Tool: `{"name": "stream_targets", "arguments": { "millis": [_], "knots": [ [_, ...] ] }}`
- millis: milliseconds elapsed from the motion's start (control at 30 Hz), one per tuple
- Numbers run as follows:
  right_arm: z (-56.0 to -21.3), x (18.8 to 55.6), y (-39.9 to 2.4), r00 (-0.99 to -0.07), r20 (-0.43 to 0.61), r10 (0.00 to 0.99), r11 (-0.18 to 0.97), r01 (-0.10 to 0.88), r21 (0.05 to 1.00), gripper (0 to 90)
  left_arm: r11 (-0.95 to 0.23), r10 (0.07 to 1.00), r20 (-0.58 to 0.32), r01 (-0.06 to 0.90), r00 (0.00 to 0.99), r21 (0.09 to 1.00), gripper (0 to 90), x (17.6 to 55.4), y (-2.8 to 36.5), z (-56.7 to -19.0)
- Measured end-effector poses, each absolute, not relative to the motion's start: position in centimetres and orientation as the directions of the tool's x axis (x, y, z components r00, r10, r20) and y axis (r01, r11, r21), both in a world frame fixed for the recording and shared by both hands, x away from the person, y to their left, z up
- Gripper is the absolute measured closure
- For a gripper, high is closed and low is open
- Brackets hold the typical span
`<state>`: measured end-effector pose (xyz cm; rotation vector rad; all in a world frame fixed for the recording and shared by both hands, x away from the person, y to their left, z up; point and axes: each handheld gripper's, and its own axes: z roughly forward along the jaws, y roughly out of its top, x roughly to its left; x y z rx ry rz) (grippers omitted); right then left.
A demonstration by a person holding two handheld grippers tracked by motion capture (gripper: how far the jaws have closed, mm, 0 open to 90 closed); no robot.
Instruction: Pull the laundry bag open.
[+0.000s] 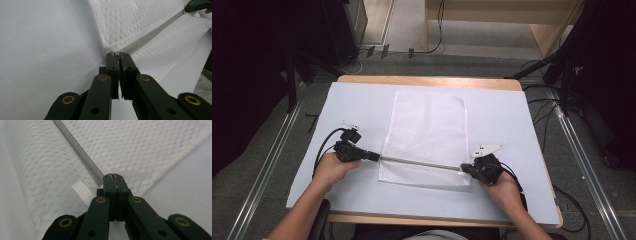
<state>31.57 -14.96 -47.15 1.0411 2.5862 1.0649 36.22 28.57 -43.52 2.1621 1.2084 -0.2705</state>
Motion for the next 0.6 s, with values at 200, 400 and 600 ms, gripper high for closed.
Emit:
{"name": "stream_targets", "arguments": {
  "millis": [200, 400, 600],
  "knots": [
    [-47.13, 31.57, -14.95, -0.747, 0.110, 0.655, 0.509, 0.544, 0.667, 90.0, -0.376, 0.687, -0.460, 0.817, 0.562, 0.438, 88.0, 36.12, 28.56, -43.71],
    [-47.12, 31.67, -14.99, -0.747, 0.119, 0.654, 0.504, 0.548, 0.667, 90.0, -0.377, 0.667, -0.469, 0.805, 0.579, 0.458, 87.3, 35.99, 28.66, -43.90],
    [-46.92, 31.93, -15.02, -0.750, 0.126, 0.649, 0.513, 0.554, 0.656, 90.0, -0.395, 0.661, -0.466, 0.800, 0.589, 0.451, 87.1, 35.86, 28.50, -43.98]
  ]
}}
